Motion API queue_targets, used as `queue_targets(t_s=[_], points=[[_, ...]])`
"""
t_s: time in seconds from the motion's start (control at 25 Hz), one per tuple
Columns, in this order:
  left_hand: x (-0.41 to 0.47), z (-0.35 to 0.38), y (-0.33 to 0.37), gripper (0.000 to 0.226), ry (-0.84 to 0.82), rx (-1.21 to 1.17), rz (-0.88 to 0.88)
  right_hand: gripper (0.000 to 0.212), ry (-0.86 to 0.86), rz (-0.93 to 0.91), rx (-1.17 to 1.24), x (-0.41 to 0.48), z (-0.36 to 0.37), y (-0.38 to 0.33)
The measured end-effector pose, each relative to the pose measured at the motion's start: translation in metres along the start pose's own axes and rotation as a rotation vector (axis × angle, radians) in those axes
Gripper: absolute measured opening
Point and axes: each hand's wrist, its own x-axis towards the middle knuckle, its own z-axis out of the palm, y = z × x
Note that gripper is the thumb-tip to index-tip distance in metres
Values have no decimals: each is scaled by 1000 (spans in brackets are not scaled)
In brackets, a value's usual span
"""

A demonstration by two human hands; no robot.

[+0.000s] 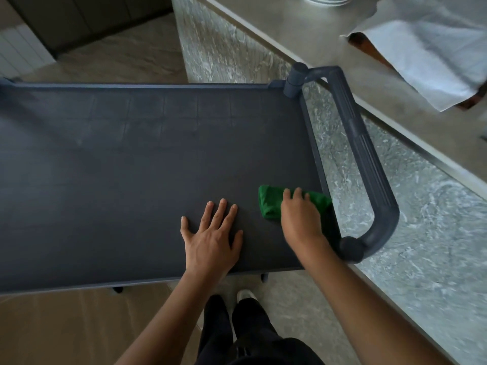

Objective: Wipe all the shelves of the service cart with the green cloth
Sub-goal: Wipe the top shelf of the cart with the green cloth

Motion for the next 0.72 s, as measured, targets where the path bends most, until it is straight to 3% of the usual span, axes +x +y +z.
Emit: queue_targets(t_s=[0.36, 0.72], points=[[-1, -1, 0, 60, -10, -6, 6, 49, -144, 5, -2, -50, 14, 6], [0, -2, -2, 60, -41, 2, 7, 31, 100, 35, 20, 91, -30, -9]])
